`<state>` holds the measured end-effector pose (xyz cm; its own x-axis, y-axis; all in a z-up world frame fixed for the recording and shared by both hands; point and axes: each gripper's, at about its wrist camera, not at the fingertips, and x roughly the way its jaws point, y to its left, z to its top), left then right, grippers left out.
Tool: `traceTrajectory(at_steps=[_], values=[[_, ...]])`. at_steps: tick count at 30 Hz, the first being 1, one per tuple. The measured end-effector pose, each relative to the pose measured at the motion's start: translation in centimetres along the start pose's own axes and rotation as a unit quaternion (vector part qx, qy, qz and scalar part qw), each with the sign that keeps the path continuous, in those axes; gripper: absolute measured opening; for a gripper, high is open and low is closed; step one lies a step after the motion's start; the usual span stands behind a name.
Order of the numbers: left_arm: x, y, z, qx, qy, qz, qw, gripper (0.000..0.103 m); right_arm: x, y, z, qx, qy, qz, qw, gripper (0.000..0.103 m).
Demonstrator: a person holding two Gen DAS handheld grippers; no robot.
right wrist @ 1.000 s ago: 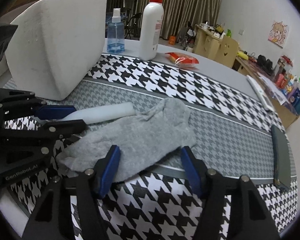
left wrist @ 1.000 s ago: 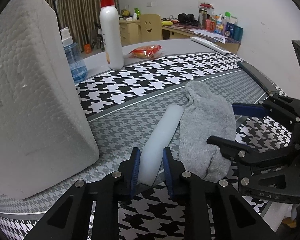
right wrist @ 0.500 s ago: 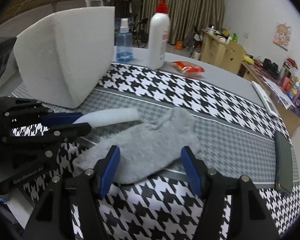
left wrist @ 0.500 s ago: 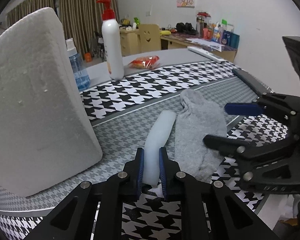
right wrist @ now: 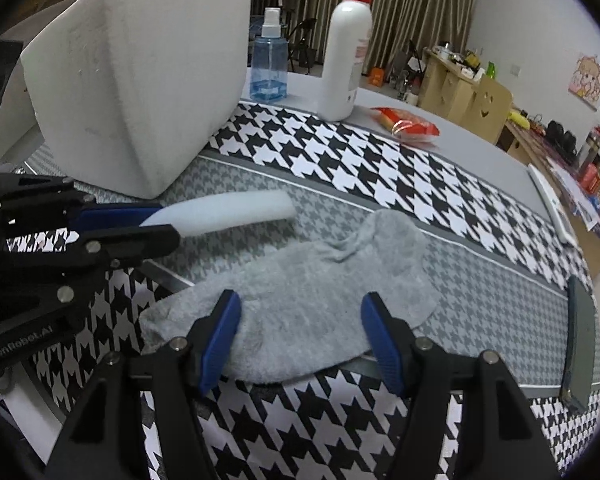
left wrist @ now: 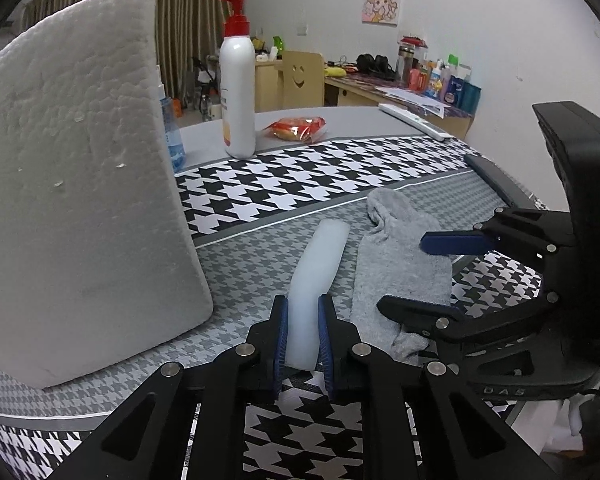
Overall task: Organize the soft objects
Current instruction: 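Grasp the grey sock with the right tool while the left tool holds the roller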
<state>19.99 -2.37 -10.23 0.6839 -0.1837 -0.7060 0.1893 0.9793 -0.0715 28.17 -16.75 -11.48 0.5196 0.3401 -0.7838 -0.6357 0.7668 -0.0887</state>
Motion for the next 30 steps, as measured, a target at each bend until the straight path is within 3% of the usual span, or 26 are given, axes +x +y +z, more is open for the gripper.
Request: traceTrajectory(at_steps=[3, 6, 9, 11, 13, 30], values=[[-0.2, 0.1, -0.1, -0.002, -0.004, -0.003, 1.0, 0.016, 0.3, -0.9, -0.1, 0.018, 0.003, 0.024, 1.0, 0.068], [-0.2, 0.0, -0.2, 0.001, -0.003, -0.005, 1.0, 0.016, 0.0, -0.4, -0.1, 0.014, 0.01, 0.016, 1.0, 0.066], [-0.3, 0.1, -0.1, 0.001, -0.004, -0.004, 1.0, 0.016, -0.5, 0.2, -0.5, 0.008, 0.006, 0.021, 1.0, 0.045], [-0.3, 0.1, -0.1, 0.002, -0.006, -0.004, 1.0, 0.016, -0.9, 0.8, -0.8, 0.006, 0.004, 0.023, 1.0, 0.022], [-0.4, 0.2, -0.1, 0.002, -0.007, -0.003, 1.0, 0.016, -1.1, 1.1, -1.1, 0.005, 0.003, 0.022, 1.0, 0.013], [-4.5, -0.7, -0.1, -0.001, -0.057, 0.005, 0.9984, 0.016, -6.2, 1.1, -1.6, 0.064, -0.076, 0.008, 0.995, 0.012]])
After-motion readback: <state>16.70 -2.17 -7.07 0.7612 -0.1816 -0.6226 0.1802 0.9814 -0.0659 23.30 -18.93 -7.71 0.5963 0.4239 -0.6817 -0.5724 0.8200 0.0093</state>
